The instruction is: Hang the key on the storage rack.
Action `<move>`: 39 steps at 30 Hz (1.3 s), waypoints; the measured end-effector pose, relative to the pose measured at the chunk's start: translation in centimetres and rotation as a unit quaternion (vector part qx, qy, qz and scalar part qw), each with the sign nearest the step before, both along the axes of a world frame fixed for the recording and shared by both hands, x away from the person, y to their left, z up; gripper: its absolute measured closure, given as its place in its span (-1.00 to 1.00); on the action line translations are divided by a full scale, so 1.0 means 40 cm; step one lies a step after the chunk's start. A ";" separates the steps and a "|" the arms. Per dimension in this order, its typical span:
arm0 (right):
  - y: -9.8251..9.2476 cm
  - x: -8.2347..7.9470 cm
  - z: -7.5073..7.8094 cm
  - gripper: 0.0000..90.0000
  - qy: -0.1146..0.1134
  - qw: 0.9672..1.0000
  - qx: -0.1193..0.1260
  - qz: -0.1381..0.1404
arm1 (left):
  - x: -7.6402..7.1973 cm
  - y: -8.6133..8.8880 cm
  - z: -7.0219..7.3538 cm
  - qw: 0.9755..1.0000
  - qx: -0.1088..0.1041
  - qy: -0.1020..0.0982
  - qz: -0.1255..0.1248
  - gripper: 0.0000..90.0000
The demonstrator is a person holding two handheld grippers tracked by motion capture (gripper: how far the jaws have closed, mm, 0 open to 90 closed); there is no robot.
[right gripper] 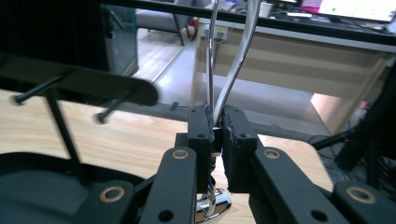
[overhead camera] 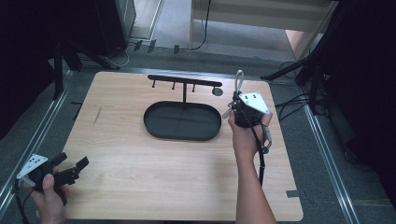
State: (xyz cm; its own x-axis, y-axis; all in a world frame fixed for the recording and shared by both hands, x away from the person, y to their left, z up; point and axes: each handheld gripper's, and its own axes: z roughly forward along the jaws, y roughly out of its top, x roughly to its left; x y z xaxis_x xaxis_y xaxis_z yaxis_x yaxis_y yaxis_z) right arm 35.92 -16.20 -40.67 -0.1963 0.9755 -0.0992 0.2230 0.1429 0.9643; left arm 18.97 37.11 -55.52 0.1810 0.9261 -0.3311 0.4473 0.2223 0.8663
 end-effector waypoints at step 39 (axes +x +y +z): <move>0.149 0.035 -0.120 0.85 0.068 0.997 -0.009 0.024 | 0.001 0.003 0.000 1.000 -0.004 0.000 -0.002 -1.00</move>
